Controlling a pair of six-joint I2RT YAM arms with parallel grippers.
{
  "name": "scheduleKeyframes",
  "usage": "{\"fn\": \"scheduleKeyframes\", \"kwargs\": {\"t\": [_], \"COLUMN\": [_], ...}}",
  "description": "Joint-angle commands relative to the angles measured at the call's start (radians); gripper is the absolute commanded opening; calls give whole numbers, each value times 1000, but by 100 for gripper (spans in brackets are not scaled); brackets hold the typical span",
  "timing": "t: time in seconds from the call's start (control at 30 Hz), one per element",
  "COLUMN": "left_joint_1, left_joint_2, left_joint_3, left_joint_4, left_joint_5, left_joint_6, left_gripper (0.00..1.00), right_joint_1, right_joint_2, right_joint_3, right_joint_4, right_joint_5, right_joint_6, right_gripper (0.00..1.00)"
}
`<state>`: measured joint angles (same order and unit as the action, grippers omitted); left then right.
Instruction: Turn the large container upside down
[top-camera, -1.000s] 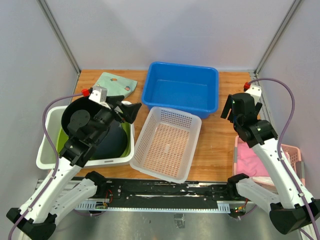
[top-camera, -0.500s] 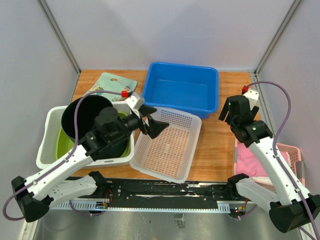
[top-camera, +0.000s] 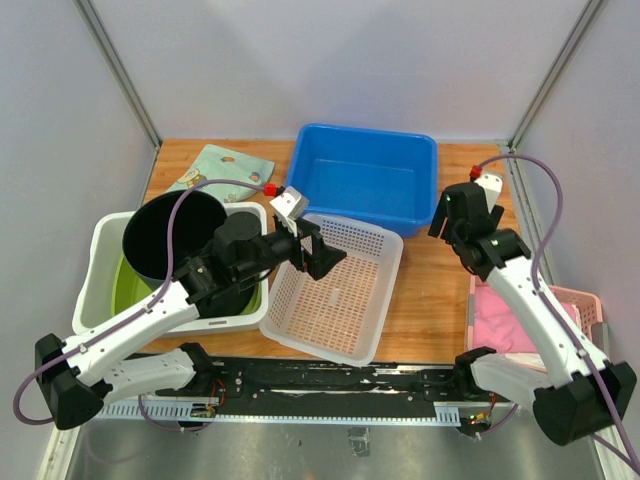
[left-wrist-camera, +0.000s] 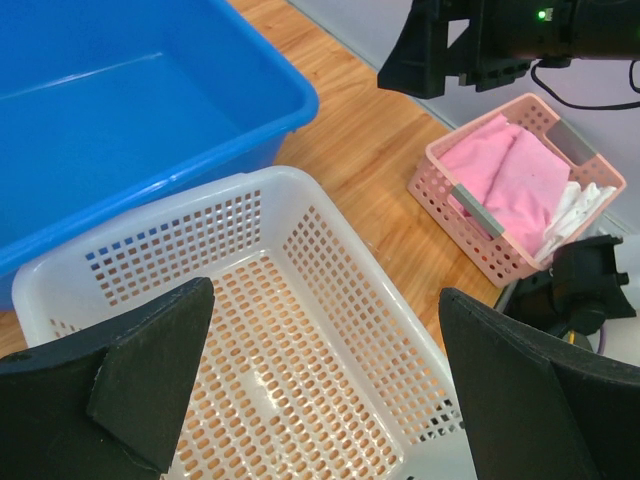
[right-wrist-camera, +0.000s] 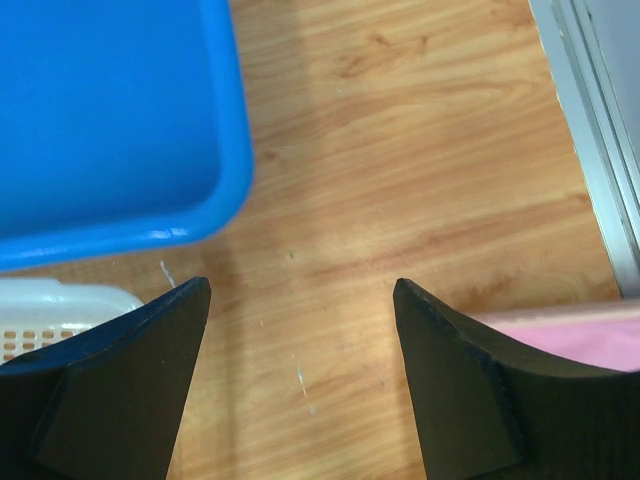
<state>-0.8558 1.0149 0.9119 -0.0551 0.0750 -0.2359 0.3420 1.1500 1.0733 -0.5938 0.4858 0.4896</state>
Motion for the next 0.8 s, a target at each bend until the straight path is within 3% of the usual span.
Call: {"fn": "scheduleKeyframes", "kwargs": {"t": [0.0, 0.17, 0.3, 0.53, 0.67, 0.77], "left_joint_1": [-8, -8, -7, -8, -8, -7], "left_joint_2": [18, 26, 24, 61, 62, 75], "left_joint_3": [57, 73, 83, 151, 172, 218], "left_joint_4": [-40, -65, -90, -168, -166, -201], "left_joint_5": [-43, -46, -62, -80, -115, -162], "left_joint_6": [-10, -8, -7, -21, -29, -31], "left_gripper": [99, 99, 99, 99, 99, 99], "right_joint_1": [-6, -51, -122, -216, -207, -161], "right_joint_2": [228, 489, 598, 659, 634, 590], "right_joint_3": [177, 382, 445, 470, 522, 534], "right_joint_4": [41, -38, -76, -130, -180, -185], "right_joint_5": [-62, -107, -123, -62, -203, -212], "right_joint_6": [-95, -91, -94, -133, -140, -129], "right_gripper": [76, 76, 74, 73, 72, 71]}}
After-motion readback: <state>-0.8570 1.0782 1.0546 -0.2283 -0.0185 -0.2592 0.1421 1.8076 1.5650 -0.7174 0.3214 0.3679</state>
